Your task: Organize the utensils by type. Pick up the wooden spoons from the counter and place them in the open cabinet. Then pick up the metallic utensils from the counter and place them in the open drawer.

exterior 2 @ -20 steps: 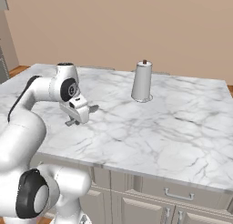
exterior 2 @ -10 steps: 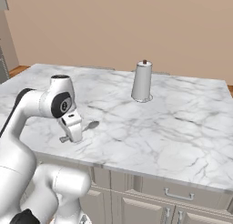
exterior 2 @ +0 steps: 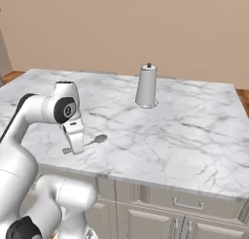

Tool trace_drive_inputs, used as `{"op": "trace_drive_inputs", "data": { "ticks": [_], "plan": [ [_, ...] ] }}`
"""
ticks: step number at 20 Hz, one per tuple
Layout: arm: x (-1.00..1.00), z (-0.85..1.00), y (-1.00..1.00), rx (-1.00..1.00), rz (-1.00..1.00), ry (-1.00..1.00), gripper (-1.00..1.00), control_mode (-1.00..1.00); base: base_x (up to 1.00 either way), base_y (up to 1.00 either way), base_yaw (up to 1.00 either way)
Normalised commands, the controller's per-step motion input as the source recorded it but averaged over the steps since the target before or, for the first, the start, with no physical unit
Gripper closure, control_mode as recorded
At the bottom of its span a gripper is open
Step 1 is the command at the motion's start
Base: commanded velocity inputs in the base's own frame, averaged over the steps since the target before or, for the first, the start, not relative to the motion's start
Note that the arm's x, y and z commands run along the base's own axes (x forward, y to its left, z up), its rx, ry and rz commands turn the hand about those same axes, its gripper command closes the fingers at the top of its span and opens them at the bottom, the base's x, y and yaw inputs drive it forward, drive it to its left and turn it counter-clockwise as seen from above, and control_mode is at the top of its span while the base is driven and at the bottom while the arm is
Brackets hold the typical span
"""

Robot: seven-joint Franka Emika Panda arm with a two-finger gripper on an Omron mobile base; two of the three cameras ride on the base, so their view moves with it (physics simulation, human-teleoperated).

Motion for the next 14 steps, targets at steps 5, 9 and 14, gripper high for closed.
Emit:
{"op": "trace_drive_inputs", "data": {
  "ticks": [5,9,14],
  "plan": [
    [0.0,0.0,0.0,0.0,0.0,0.0,1.0,1.0,-0.3,0.0,-0.36],
    [0.0,0.0,0.0,0.0,0.0,0.0,1.0,1.0,-0.74,-0.01,-0.45],
    [0.0,0.0,0.0,0.0,0.0,0.0,1.0,1.0,-0.88,-0.09,-0.52]
  ]
}}
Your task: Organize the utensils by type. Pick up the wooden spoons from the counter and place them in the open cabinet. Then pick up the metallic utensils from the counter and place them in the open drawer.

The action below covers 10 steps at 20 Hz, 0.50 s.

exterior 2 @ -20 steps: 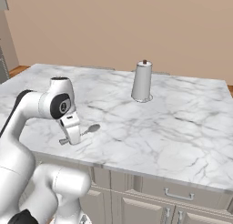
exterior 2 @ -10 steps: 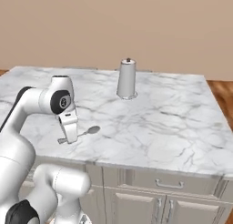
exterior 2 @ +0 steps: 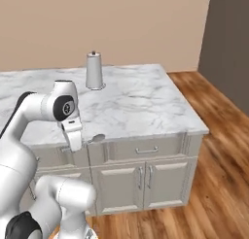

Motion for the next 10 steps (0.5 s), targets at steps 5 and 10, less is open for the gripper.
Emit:
{"op": "trace_drive_inputs", "data": {
  "ticks": [5,10],
  "plan": [
    [0.0,0.0,0.0,0.0,0.0,0.0,1.0,1.0,-0.75,-0.14,-0.51],
    [0.0,0.0,0.0,0.0,0.0,0.0,1.0,1.0,-0.35,-0.01,-0.52]
  ]
}}
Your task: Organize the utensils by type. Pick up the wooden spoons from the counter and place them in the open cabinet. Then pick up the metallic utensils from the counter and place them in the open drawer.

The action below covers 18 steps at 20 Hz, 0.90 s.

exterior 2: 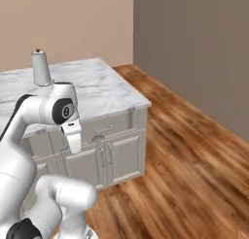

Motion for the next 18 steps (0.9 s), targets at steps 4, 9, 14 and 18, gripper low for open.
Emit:
{"op": "trace_drive_inputs", "data": {
  "ticks": [4,9,14,18],
  "plan": [
    [0.0,0.0,0.0,0.0,0.0,0.0,1.0,1.0,-0.28,0.13,-0.55],
    [0.0,0.0,0.0,0.0,0.0,0.0,1.0,1.0,-0.45,0.32,-0.5],
    [0.0,0.0,0.0,0.0,0.0,0.0,1.0,1.0,-0.68,0.39,-0.47],
    [0.0,0.0,0.0,0.0,0.0,0.0,1.0,1.0,-0.59,0.24,-0.39]
  ]
}}
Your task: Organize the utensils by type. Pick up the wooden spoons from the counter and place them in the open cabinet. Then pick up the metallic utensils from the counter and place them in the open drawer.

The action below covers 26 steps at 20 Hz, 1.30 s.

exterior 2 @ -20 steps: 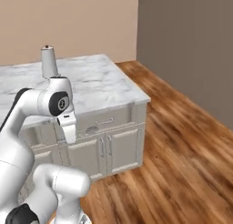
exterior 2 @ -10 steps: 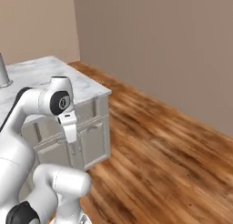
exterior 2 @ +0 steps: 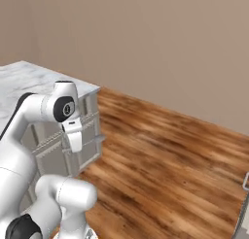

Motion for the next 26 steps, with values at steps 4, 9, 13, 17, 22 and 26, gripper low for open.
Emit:
{"op": "trace_drive_inputs", "data": {
  "ticks": [4,9,13,17,22,26],
  "plan": [
    [0.0,0.0,0.0,0.0,0.0,0.0,1.0,1.0,-0.6,0.02,-0.28],
    [0.0,0.0,0.0,0.0,0.0,0.0,1.0,1.0,-0.67,-0.1,-0.18],
    [0.0,0.0,0.0,0.0,0.0,0.0,1.0,1.0,-0.63,-0.42,-0.09],
    [0.0,0.0,0.0,0.0,0.0,0.0,1.0,1.0,-0.44,-0.65,-0.06],
    [0.0,0.0,0.0,0.0,0.0,0.0,1.0,1.0,-0.31,-0.81,-0.05],
    [0.0,0.0,0.0,0.0,0.0,0.0,1.0,1.0,-0.18,-0.8,-0.02]
  ]
}}
